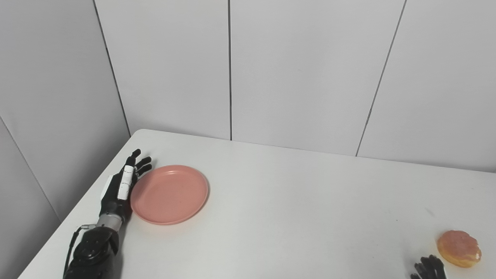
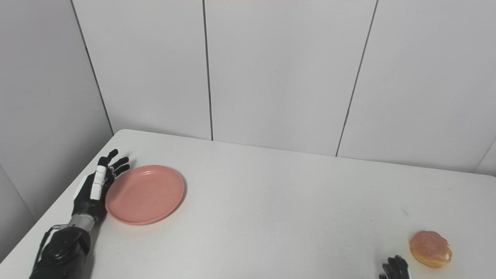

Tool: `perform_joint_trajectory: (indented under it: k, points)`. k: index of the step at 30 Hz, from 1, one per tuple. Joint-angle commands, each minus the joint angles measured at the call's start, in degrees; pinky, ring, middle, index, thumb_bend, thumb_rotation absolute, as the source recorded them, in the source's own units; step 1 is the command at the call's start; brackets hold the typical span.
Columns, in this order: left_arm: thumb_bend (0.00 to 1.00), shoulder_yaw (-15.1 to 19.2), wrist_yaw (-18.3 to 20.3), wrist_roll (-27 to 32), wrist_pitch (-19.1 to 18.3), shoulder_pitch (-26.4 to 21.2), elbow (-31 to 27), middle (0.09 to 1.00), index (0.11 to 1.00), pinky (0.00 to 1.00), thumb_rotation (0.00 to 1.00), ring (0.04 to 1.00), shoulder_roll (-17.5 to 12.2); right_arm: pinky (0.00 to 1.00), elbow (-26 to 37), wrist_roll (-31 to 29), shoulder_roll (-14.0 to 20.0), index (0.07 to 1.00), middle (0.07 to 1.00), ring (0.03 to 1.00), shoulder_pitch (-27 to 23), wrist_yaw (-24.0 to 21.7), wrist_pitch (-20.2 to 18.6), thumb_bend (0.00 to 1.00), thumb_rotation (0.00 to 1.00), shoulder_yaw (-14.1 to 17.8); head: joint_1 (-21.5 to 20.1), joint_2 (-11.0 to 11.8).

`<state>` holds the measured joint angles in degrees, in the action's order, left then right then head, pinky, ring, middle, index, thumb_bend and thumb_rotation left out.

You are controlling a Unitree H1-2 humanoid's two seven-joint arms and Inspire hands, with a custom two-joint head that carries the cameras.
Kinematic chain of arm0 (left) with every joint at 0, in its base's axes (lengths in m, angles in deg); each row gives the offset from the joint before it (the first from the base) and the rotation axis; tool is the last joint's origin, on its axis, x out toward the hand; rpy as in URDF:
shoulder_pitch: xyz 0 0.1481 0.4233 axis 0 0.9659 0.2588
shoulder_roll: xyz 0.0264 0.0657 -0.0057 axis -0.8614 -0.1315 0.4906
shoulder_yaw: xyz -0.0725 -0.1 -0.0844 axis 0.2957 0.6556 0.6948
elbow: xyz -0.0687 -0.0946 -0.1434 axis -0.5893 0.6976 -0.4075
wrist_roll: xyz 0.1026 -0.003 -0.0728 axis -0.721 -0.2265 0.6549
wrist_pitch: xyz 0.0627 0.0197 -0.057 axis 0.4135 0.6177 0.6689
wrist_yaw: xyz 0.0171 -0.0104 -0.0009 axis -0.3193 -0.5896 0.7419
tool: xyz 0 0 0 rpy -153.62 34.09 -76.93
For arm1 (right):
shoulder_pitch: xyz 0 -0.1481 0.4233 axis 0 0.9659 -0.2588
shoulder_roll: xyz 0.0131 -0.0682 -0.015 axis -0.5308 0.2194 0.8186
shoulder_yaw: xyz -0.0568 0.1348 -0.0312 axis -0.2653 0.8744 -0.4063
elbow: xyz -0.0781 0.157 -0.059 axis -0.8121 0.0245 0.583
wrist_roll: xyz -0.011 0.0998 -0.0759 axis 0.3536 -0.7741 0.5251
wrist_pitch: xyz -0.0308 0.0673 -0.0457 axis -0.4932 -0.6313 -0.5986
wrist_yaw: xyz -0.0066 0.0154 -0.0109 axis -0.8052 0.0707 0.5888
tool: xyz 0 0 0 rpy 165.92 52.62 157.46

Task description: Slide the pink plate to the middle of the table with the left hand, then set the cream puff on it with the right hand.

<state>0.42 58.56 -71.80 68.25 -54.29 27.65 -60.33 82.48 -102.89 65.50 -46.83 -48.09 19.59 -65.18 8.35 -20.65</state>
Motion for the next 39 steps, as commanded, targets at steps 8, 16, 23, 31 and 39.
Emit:
perform_joint_trajectory:
  k: [8, 16, 23, 31, 39]
  points:
    - [0.95, -4.8, -0.4, -2.8, -3.0, 0.1, -2.8, 0.842, 0.923, 0.76, 0.95, 0.84, 5.3, 1.0, -3.1, 0.8, -0.1, 1.0, 0.995, 1.0, 2.3, 0.1, -6.6, 0.93, 1.0, -1.2, -0.1, 0.1]
    - [0.93, -7.1, -1.7, -4.7, -3.6, 0.2, -3.8, 0.854, 0.925, 0.76, 0.96, 0.853, 8.6, 1.0, -2.8, 1.5, -0.4, 1.0, 0.99, 1.0, 2.5, 0.5, -6.3, 0.92, 1.0, -1.5, -0.6, -0.1]
    - [0.9, -9.1, -2.5, -5.7, -4.4, -0.7, -3.9, 0.864, 0.927, 0.76, 0.96, 0.866, 10.8, 1.0, -2.7, 1.5, -0.5, 1.0, 0.99, 1.0, 2.5, 0.8, -6.2, 0.93, 1.0, -1.7, -0.9, -0.1]
    - [0.94, -11.5, -2.6, -7.4, -4.4, -1.4, -3.8, 0.877, 0.942, 0.76, 0.96, 0.869, 12.4, 1.0, -2.7, 1.4, -0.5, 0.995, 0.982, 1.0, 2.4, 1.1, -6.4, 0.94, 1.0, -1.9, -1.1, -0.1]
    - [0.92, -13.3, -3.2, -9.2, -4.7, -1.9, -2.7, 0.858, 0.931, 0.74, 0.95, 0.855, 14.7, 1.0, -2.4, 2.0, -0.5, 0.998, 0.982, 1.0, 2.5, 1.3, -6.6, 0.95, 1.0, -2.3, -1.9, -0.6]
